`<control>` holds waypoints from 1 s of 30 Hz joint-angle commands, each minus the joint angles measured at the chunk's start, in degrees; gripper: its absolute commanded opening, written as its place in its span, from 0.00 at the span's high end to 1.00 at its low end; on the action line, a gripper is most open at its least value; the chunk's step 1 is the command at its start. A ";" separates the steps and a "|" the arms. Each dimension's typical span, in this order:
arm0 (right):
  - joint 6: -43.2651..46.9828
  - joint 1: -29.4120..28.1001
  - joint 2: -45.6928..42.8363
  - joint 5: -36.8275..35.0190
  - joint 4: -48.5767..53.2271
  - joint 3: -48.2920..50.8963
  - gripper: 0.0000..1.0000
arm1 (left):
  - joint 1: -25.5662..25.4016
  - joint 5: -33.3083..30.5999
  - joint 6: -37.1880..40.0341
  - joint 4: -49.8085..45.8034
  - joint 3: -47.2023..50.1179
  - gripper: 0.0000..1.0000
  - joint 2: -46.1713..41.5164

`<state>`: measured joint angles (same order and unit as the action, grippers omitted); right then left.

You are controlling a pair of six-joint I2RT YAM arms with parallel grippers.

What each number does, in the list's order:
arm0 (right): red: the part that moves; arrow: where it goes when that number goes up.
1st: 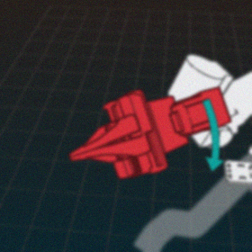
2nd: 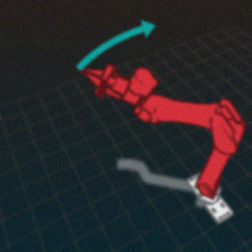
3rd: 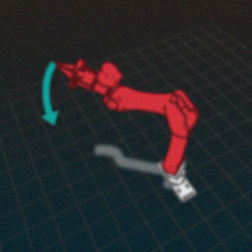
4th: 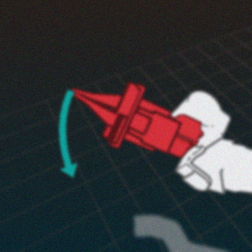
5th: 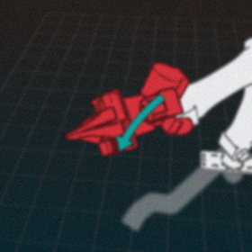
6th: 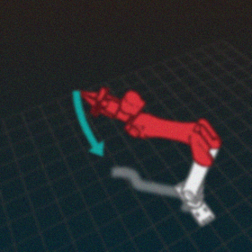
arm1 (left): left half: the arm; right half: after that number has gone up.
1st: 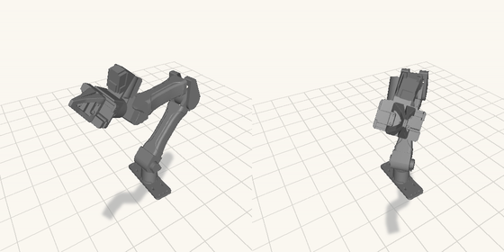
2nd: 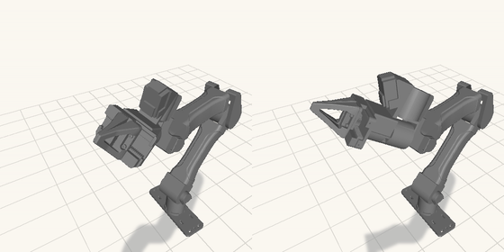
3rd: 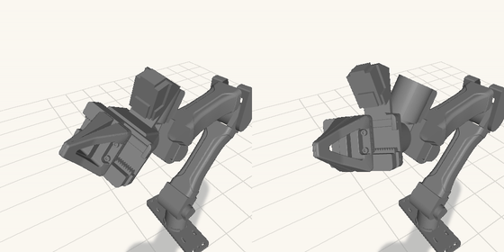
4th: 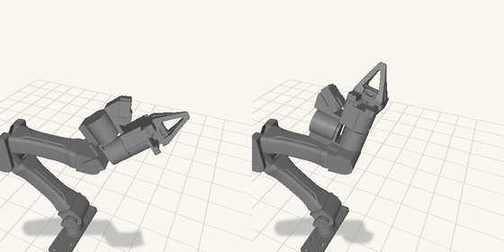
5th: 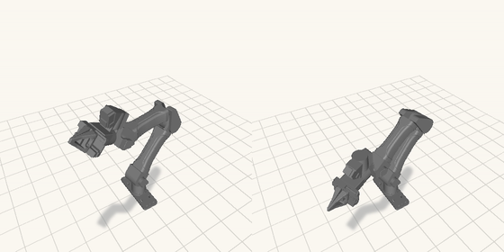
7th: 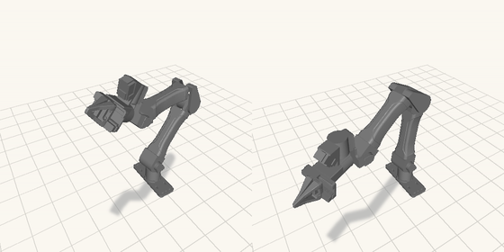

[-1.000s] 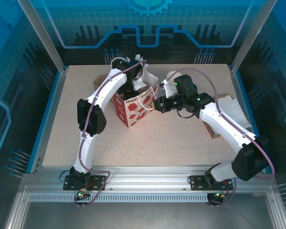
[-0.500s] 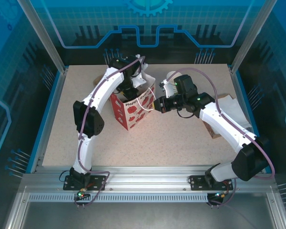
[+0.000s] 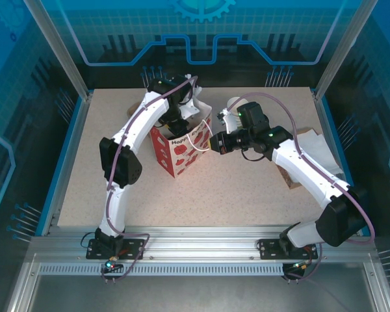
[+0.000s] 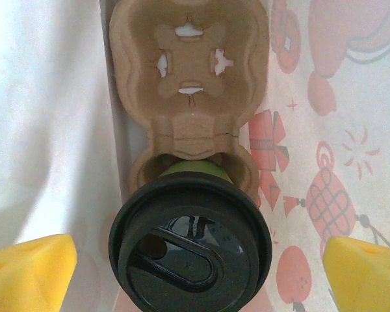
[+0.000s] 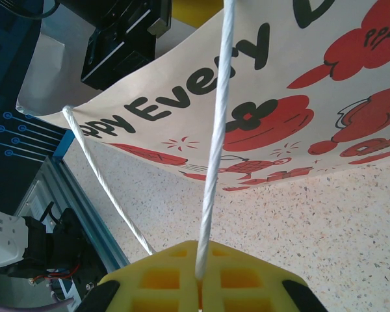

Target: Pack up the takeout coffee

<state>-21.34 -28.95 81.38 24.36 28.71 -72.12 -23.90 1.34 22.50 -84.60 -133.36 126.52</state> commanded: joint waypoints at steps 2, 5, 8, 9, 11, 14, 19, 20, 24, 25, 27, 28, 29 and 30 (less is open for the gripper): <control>0.86 -0.90 0.06 -0.59 1.01 -1.71 0.93 | -0.14 0.81 0.02 -0.63 -1.52 0.01 -3.54; 0.78 -1.02 0.06 -0.62 1.09 -1.97 0.93 | -0.14 1.19 -0.18 -0.11 -1.55 0.01 -4.85; 0.78 -1.11 0.05 -0.63 1.18 -2.15 0.93 | -0.15 1.68 -0.25 -0.02 -1.64 0.01 -6.31; 0.78 -1.19 0.01 -0.71 1.18 -2.15 0.93 | -0.14 1.75 -0.26 0.04 -1.64 0.01 -6.86; 0.84 -1.15 0.11 -0.71 1.22 -2.15 0.93 | -0.15 1.95 -0.35 -0.03 -1.72 0.01 -7.83; 0.78 -1.28 0.01 -0.81 1.32 -2.22 0.93 | -0.18 2.58 -0.50 0.22 -1.99 0.01 -9.37; 0.62 -1.53 -0.15 -0.98 1.35 -2.56 0.93 | -0.15 3.97 -0.79 0.74 -1.90 0.01 -11.03; 0.61 -1.69 -0.17 -1.07 1.35 -2.67 0.93 | -0.15 4.25 -0.88 0.55 -1.99 0.01 -11.10; 0.70 -1.91 -0.24 -1.38 1.70 -3.01 0.93 | -0.18 4.72 -1.62 1.17 -2.16 0.02 -11.97; 0.69 -1.95 -0.26 -1.43 1.70 -3.01 0.94 | -0.18 4.45 -1.83 1.47 -2.30 0.02 -12.29; 0.69 -2.13 -0.23 -1.57 1.78 -3.08 0.93 | -0.13 4.20 -2.61 2.22 -2.54 0.04 -13.32; 0.71 -2.08 -0.26 -1.60 1.79 -3.10 0.93 | -0.17 4.13 -3.04 2.77 -2.56 0.04 -13.80; 0.61 -2.05 -0.26 -1.68 1.79 -3.10 0.93 | -0.15 4.13 -3.71 3.61 -2.53 0.04 -14.66; 0.60 -2.08 -0.26 -1.77 1.72 -3.18 0.92 | -0.13 4.26 -4.47 4.58 -2.38 0.05 -15.63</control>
<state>-21.37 -30.09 81.38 23.03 29.58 -73.19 -23.90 3.97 20.67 -82.65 -133.88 115.68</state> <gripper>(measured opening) 0.075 0.955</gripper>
